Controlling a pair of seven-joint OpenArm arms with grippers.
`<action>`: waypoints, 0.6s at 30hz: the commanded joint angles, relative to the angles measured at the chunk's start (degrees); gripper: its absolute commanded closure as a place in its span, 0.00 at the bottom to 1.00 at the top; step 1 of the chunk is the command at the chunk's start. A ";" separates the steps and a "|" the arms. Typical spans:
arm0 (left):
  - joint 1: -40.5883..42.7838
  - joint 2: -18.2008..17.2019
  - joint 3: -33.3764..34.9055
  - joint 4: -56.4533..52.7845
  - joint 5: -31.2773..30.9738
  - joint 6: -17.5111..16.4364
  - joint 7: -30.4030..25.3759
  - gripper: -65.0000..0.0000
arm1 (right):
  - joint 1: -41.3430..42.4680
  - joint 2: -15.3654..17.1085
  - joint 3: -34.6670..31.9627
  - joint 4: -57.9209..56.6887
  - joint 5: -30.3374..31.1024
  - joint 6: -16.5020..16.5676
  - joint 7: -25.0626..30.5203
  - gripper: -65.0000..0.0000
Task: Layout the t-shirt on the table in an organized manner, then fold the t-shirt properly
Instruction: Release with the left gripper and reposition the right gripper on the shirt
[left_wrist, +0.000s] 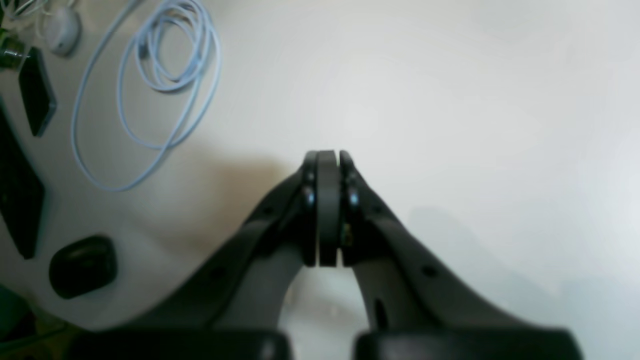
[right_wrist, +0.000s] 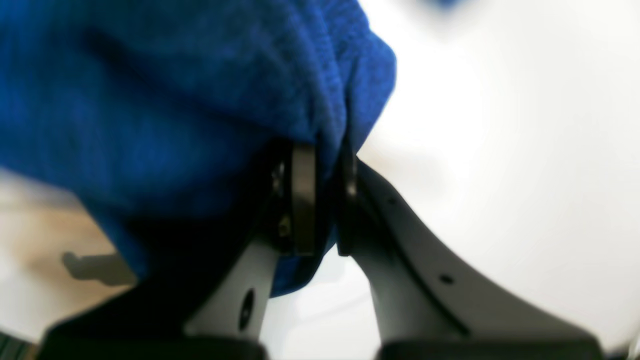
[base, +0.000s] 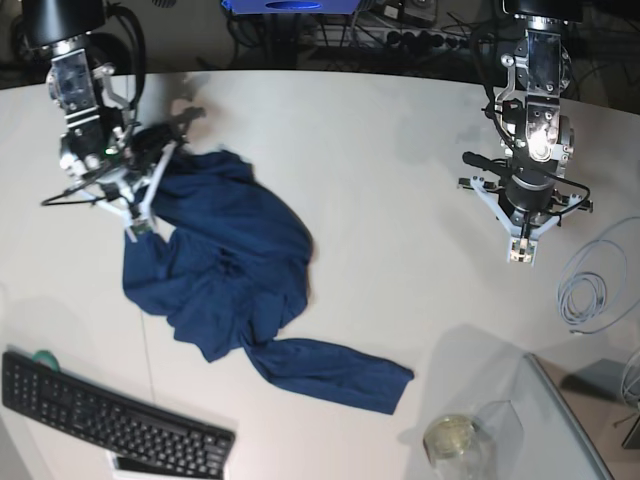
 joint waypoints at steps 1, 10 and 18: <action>-0.52 -0.53 -0.36 -0.25 0.37 0.41 -0.98 1.00 | 0.76 0.76 3.29 0.80 -0.27 -0.40 0.68 0.99; 2.56 -5.62 -4.31 -5.44 0.02 0.41 -1.06 1.00 | 1.02 -0.03 13.05 13.99 -0.01 -0.40 -4.95 0.60; 4.85 -5.62 -11.35 -5.26 -0.07 0.41 -1.15 1.00 | 12.80 -5.65 1.18 9.06 -0.01 5.05 -1.34 0.27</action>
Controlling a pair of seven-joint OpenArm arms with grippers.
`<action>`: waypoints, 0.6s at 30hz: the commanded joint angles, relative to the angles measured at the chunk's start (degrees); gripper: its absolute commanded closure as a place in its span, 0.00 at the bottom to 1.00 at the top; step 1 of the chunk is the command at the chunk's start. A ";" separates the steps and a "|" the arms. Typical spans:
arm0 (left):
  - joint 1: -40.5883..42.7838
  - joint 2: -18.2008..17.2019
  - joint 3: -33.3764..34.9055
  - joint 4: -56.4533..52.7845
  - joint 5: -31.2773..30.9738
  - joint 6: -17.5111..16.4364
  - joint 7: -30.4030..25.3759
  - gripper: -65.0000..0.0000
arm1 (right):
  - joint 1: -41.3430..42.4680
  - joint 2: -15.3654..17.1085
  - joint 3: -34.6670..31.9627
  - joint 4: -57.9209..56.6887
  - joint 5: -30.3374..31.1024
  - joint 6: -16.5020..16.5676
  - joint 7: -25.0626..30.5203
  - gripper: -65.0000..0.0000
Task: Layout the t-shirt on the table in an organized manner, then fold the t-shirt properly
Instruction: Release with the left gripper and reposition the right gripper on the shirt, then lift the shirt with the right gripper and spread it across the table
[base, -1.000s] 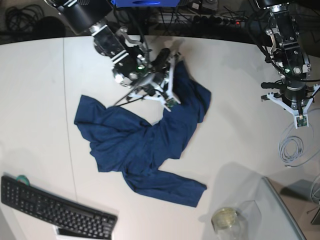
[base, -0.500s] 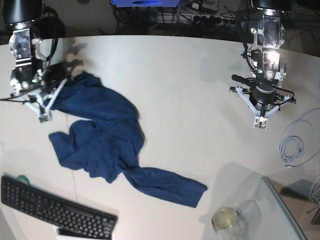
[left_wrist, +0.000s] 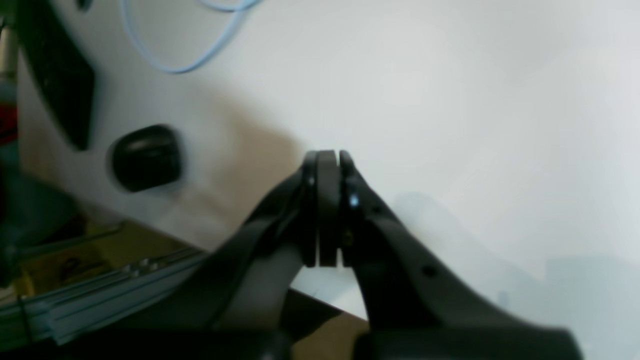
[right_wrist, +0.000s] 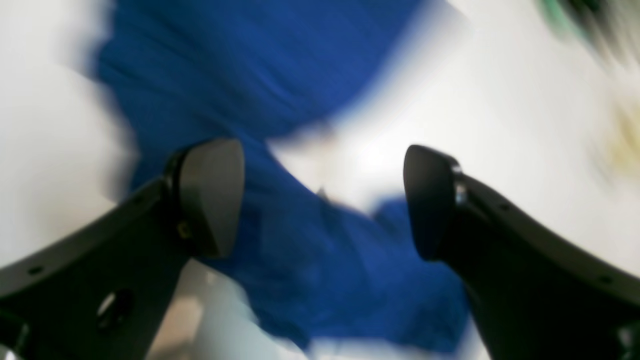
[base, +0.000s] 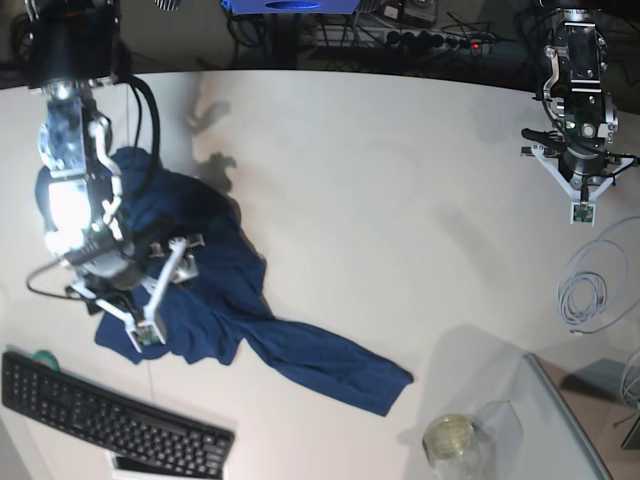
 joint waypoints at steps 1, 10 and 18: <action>0.15 -0.68 -0.46 1.30 0.48 0.21 -0.71 1.00 | 2.72 -0.30 -0.27 -3.02 -1.06 -0.52 1.61 0.27; 3.40 0.11 -0.64 3.93 0.48 0.30 -0.71 1.00 | 12.48 -1.89 -0.79 -27.99 -1.32 -0.70 10.58 0.27; 3.49 1.25 -0.64 4.02 0.74 0.30 -0.71 1.00 | 11.33 -2.33 -0.62 -27.29 -1.24 -0.44 9.09 1.00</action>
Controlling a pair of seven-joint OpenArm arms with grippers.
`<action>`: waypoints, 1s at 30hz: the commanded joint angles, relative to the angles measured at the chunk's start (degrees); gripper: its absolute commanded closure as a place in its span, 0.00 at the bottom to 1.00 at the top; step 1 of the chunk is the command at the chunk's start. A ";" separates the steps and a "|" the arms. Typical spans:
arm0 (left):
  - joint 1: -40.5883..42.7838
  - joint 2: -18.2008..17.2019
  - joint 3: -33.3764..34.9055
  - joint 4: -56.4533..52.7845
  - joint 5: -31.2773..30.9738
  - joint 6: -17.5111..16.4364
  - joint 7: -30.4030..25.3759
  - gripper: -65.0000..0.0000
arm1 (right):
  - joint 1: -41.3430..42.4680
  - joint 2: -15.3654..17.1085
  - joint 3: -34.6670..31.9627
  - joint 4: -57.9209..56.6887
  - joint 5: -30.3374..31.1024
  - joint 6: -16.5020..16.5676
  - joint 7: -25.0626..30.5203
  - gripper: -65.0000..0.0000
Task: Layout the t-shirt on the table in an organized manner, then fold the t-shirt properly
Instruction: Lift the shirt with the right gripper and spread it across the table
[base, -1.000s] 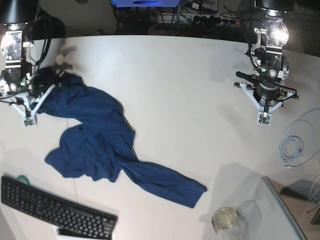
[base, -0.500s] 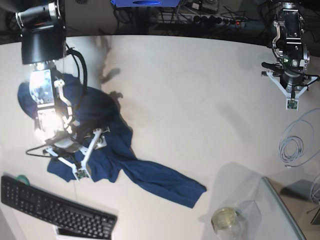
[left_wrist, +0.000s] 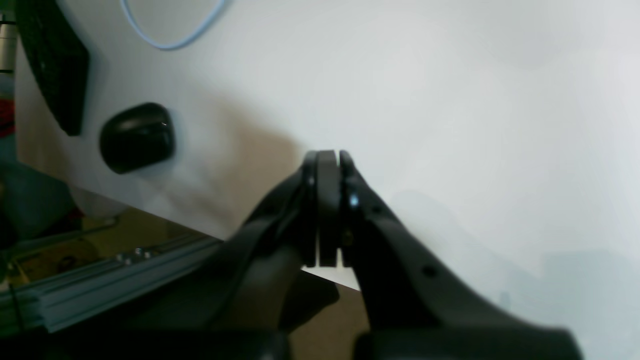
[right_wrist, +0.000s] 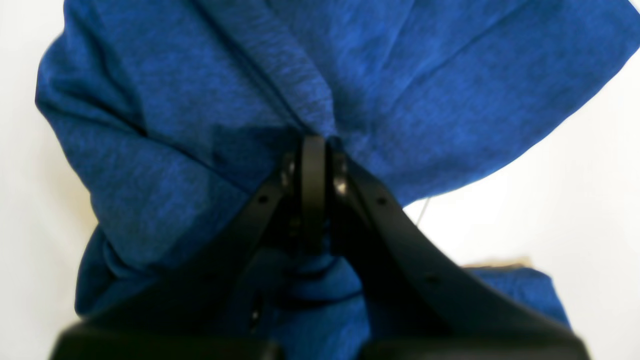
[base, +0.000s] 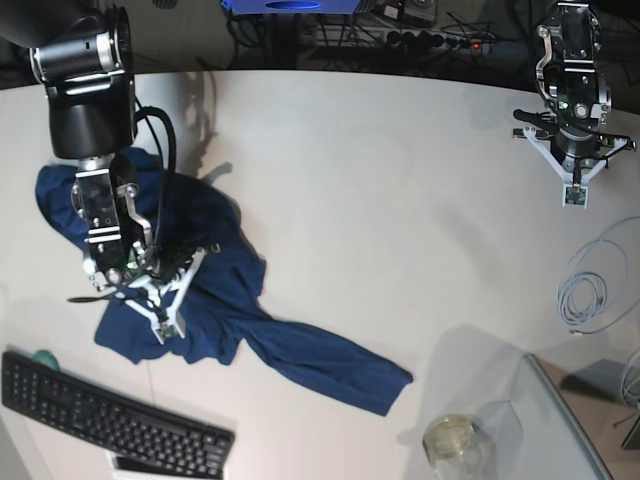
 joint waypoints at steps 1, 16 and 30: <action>-0.18 -0.67 -0.42 1.14 0.74 0.47 -0.76 1.00 | 0.34 0.01 0.23 2.97 0.21 0.04 -0.21 0.99; -3.26 0.73 0.28 1.22 0.39 0.47 -0.76 1.00 | -21.82 -1.66 -14.54 40.25 0.38 2.15 -9.08 1.00; -12.14 6.89 21.29 4.74 0.74 0.47 -0.67 1.00 | -22.70 -0.43 -31.41 32.86 0.30 2.24 -9.08 0.92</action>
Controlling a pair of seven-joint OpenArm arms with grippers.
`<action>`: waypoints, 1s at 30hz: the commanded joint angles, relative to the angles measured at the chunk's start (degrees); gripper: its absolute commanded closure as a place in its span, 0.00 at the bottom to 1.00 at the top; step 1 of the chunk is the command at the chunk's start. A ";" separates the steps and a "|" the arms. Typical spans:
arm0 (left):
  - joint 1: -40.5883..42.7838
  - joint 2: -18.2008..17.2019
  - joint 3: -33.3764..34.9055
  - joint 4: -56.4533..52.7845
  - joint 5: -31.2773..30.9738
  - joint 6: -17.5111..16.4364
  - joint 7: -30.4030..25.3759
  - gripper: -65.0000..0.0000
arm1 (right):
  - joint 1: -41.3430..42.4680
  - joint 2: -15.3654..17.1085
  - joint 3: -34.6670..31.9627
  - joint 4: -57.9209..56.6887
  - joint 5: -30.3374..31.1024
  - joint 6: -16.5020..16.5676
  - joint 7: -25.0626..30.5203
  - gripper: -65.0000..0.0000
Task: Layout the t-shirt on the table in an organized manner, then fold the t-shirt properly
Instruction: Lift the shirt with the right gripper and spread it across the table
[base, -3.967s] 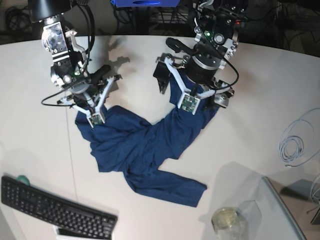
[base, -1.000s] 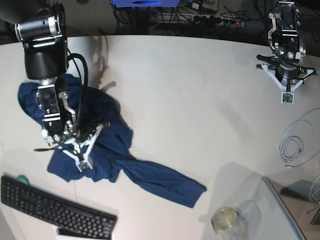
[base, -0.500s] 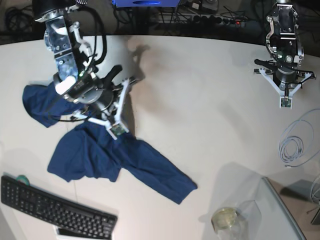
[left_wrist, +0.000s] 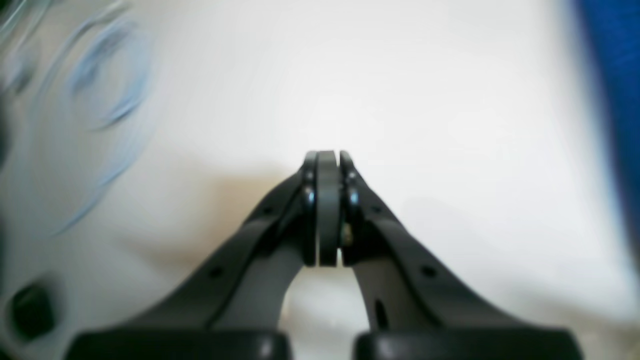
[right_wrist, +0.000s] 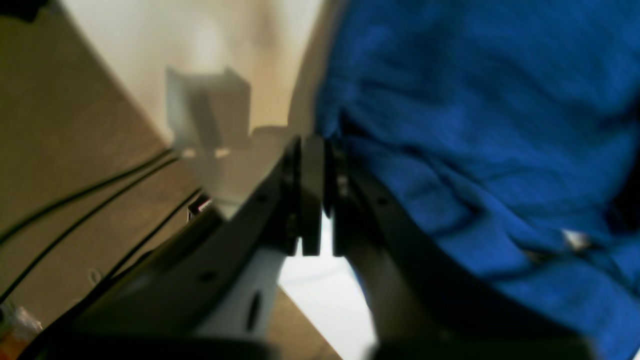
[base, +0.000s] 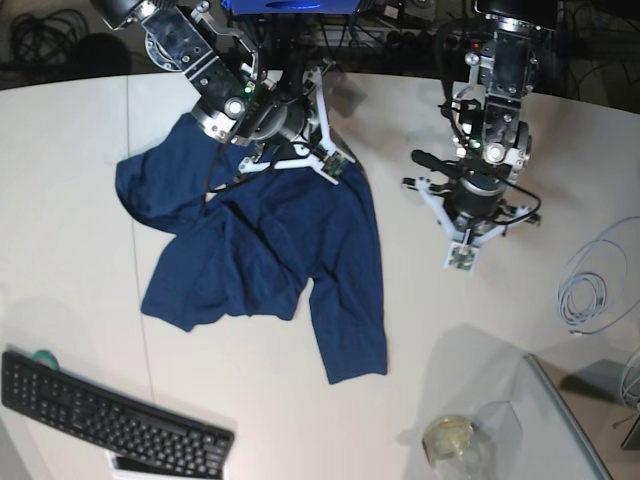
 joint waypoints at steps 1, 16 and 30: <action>-2.00 0.66 1.35 0.37 0.72 0.41 -1.06 1.00 | -0.10 -0.14 2.30 2.82 0.03 0.06 1.25 0.87; -19.15 10.33 11.63 -40.86 0.90 0.67 -15.39 1.00 | 1.04 -0.14 33.95 7.30 -0.23 0.06 1.34 0.48; -7.28 -1.97 8.47 -28.03 0.72 2.16 -15.39 1.00 | 9.92 3.81 40.63 -20.57 -0.23 -0.21 7.14 0.94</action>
